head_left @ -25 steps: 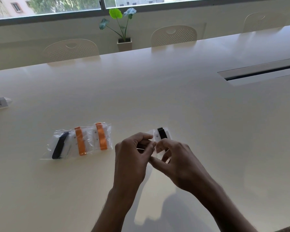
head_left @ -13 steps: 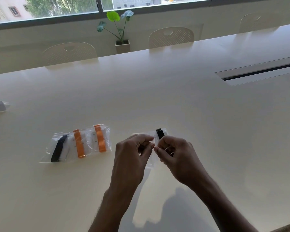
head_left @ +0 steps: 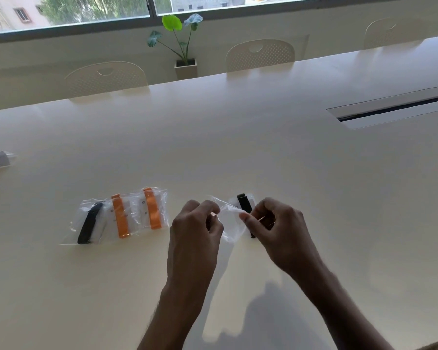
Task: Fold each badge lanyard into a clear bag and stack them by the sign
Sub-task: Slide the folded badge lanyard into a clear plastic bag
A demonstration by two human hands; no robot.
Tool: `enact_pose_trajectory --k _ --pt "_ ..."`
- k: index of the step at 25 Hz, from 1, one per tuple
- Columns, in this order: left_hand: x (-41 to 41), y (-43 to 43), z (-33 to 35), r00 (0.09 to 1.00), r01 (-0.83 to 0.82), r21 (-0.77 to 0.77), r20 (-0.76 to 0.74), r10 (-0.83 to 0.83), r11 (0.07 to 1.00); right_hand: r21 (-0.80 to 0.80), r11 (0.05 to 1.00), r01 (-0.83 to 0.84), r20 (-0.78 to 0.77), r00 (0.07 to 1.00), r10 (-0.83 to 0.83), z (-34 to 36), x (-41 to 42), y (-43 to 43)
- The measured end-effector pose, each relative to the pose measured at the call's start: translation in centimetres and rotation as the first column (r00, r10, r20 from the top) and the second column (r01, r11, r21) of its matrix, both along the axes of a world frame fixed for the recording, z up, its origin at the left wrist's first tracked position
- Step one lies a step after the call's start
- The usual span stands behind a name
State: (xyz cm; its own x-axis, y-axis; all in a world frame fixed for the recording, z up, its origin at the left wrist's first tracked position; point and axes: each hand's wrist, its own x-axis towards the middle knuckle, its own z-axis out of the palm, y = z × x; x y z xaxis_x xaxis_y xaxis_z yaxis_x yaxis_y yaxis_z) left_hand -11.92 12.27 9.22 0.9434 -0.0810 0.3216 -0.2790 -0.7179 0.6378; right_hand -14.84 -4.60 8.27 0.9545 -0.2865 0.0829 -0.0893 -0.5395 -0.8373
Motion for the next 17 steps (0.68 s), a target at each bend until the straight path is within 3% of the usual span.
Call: enact_pose_trajectory --k 4,10,14,17 --pt "1.0 0.5 0.0 0.998 -0.050 0.056 -0.032 0.051 0.997 -0.159 0.987 0.002 -0.081 0.997 -0.015 0.0 2.1 -3.0" --pt "2.3 0.4 -0.6 0.993 -0.071 0.125 -0.090 0.082 0.990 -0.344 0.877 -0.336 -0.275 0.929 0.248 -1.4 9.1 -4.6" --pt "3.0 0.1 -1.3 0.990 -0.069 0.155 -0.113 0.087 0.985 -0.403 0.788 -0.465 -0.412 0.861 0.297 -2.1 12.2 -3.8" --pt "3.4 0.2 -1.6 0.989 -0.067 0.151 -0.121 0.086 0.986 -0.376 0.795 -0.476 -0.453 0.843 0.290 -2.9 13.2 -3.6"
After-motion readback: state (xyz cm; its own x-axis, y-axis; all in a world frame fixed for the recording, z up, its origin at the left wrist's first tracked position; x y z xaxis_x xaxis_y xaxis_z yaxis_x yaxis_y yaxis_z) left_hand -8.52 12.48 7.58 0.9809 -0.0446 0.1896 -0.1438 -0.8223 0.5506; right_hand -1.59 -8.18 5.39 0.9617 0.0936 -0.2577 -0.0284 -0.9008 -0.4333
